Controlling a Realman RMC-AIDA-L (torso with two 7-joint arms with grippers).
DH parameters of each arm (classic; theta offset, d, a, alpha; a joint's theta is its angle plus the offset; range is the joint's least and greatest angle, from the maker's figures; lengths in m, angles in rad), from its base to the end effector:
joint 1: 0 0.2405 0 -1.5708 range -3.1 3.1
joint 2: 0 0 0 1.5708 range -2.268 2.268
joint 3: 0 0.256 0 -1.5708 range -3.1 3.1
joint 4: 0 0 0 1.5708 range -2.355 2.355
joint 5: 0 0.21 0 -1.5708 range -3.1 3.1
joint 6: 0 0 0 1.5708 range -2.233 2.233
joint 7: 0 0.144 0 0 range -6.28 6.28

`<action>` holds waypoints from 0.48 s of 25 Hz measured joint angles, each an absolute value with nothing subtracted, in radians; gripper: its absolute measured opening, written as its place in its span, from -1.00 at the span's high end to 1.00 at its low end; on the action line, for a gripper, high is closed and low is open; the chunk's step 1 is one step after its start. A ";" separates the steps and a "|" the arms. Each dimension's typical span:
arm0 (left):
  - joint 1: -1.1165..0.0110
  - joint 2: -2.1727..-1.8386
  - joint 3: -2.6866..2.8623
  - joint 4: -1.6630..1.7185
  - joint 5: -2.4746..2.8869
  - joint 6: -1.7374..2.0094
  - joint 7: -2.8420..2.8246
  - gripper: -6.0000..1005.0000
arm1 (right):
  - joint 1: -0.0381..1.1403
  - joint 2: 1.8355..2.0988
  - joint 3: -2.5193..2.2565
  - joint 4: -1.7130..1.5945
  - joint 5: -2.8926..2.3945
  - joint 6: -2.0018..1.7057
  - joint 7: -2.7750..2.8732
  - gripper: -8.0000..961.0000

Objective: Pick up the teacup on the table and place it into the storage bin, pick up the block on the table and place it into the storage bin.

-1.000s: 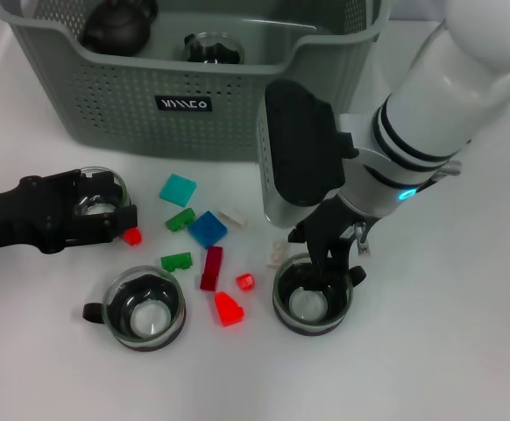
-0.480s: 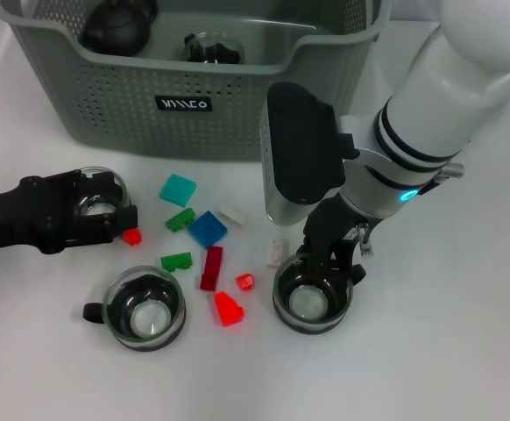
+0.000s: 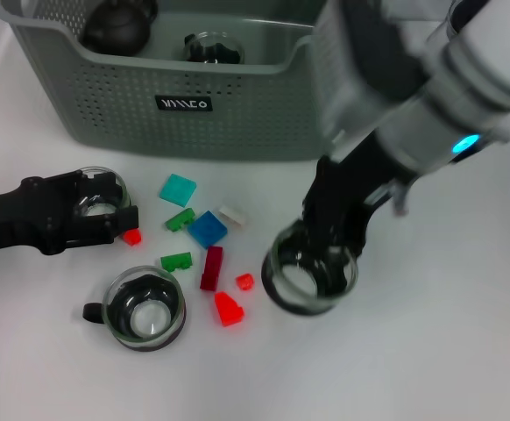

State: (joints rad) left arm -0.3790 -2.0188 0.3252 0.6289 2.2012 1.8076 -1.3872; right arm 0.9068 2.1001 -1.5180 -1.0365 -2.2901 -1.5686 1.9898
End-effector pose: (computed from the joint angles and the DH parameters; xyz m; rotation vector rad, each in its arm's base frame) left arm -0.3299 0.2594 0.0458 -2.5825 -0.9247 -0.8093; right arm 0.0962 0.3473 -0.0714 3.0031 0.0300 0.4513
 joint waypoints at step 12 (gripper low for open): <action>-0.382 -2.018 0.322 0.629 2.200 1.805 -1.387 -0.68 | 0.850 2.035 -0.790 -1.022 -1.946 -1.882 1.773 0.86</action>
State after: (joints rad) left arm -0.3824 -2.0182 0.3222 0.6289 2.2003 1.8052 -1.3872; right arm 0.8504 2.0351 -0.7900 -1.0216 -1.9455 -1.8823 1.7728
